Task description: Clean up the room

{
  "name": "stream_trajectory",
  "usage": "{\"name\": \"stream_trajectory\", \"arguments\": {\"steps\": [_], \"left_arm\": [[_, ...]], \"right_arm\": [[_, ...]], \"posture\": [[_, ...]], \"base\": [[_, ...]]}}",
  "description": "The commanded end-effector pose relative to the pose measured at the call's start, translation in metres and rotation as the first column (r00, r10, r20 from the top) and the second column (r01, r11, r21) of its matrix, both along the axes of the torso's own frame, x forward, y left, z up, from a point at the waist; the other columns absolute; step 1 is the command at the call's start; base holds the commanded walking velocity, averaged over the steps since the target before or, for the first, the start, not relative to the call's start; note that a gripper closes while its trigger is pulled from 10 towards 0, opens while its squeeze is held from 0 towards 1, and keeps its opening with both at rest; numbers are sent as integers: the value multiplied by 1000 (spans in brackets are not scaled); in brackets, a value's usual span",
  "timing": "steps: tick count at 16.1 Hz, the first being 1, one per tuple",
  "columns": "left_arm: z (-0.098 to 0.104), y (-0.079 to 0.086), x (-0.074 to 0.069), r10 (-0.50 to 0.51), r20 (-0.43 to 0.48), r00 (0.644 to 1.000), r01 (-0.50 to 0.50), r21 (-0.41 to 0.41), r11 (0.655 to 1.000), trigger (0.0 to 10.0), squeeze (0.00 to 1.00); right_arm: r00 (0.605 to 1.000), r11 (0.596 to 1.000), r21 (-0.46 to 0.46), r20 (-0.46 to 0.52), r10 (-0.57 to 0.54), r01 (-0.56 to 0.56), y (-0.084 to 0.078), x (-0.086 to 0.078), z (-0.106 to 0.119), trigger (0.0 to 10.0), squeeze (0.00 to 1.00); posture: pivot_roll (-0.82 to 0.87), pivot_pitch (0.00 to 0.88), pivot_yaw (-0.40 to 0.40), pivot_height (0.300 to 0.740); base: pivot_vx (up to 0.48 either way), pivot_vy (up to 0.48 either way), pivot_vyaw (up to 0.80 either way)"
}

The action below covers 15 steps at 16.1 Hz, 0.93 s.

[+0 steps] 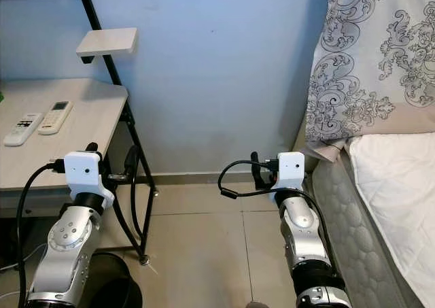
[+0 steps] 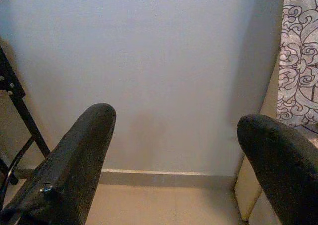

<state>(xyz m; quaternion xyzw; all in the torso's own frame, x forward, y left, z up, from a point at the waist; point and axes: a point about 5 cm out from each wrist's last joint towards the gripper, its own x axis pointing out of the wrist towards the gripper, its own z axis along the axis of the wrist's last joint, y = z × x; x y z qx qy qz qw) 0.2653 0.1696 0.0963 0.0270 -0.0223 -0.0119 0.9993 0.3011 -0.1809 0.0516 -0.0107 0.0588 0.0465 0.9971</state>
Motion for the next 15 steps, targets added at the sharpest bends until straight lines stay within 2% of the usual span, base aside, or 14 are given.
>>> {"name": "stream_trajectory", "arguments": {"steps": [1,2,3,4,7,10,13,15], "left_arm": [[-37,-7,-17,-150,-231,961,102,-208,973,10000,0],[-36,-10,-17,-156,-226,962,109,-208,972,10000,0],[-26,-14,-7,-156,-162,974,123,-200,972,10000,0],[-19,-12,-2,-147,-127,981,122,-189,974,10000,0],[-19,-6,2,-137,-135,981,111,-180,977,10000,0],[-18,-12,1,-170,-136,976,143,-184,972,10000,0],[-22,-7,0,-154,-147,977,125,-187,974,10000,0],[-21,-9,0,-156,-141,978,127,-197,972,10000,0]], "right_arm": [[994,994,76,-68,83,-77,43,-28,-11,10000,0],[996,996,67,-60,66,-62,41,-26,-9,10000,0],[998,994,92,-23,58,-55,44,-15,-1,10000,0],[999,992,114,-7,48,-47,45,-11,2,10000,0],[999,993,106,-15,50,-48,42,-11,5,10000,0],[999,994,94,-13,53,-51,43,-11,8,10000,0],[997,994,89,-21,72,-70,44,-12,9,10000,0],[997,994,82,-21,80,-78,44,-11,11,10000,0]], "posture": [[-147,0,124,740],[-149,0,122,740],[-120,0,95,740],[-120,0,95,740],[-119,0,93,740],[-117,0,94,740],[-118,0,90,740],[-120,0,88,740]], "base": [[0,0,0],[0,0,0],[0,0,0],[0,0,0],[0,0,0],[0,0,0],[0,0,0],[0,0,0]]}}
